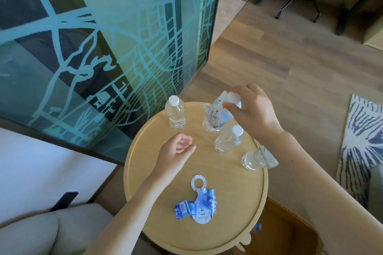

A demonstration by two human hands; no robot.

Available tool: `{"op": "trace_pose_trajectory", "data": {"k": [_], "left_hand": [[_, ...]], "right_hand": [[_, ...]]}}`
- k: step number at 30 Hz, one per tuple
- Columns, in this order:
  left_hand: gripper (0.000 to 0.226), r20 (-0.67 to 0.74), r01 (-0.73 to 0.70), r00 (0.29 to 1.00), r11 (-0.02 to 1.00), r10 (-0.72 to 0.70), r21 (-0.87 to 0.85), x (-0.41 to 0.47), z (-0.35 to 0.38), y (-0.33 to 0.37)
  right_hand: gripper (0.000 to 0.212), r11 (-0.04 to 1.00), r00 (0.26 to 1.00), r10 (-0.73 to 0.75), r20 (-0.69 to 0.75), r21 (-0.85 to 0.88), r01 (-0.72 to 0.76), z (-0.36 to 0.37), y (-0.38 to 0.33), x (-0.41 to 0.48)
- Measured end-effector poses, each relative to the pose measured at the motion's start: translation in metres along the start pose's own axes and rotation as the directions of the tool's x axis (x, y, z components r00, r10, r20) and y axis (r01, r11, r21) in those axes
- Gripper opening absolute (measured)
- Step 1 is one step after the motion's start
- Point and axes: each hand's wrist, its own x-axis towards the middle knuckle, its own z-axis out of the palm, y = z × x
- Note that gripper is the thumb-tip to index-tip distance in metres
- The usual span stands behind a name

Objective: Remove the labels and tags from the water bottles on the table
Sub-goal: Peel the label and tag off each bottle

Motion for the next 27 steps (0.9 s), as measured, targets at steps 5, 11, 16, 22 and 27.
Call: {"op": "trace_pose_trajectory", "data": {"k": [5, 11, 16, 22, 27], "left_hand": [[0.009, -0.058, -0.077, 0.995, 0.997, 0.076, -0.007, -0.039, -0.002, 0.052], [0.012, -0.088, -0.207, 0.975, 0.977, 0.202, -0.048, -0.087, 0.002, 0.13], [0.031, 0.029, -0.283, 0.957, 0.953, 0.287, -0.107, -0.13, 0.016, 0.185], [0.079, 0.275, -0.38, 0.878, 0.92, 0.392, -0.099, -0.164, 0.073, 0.226], [0.061, 0.379, -0.369, 0.81, 0.891, 0.448, -0.265, -0.184, 0.122, 0.246]], "right_hand": [[0.027, 0.98, 0.997, -0.048, -0.053, 0.193, 0.057, -0.078, -0.042, -0.024], [0.023, 0.917, 0.986, -0.104, -0.13, 0.371, 0.146, -0.177, -0.086, -0.056], [0.031, 0.894, 0.972, -0.155, -0.179, 0.393, 0.215, -0.255, -0.106, -0.093], [0.019, 0.874, 0.965, -0.138, -0.224, 0.431, 0.225, -0.323, -0.101, -0.139], [0.016, 0.852, 0.962, -0.11, -0.249, 0.475, 0.22, -0.356, -0.078, -0.167]]}}
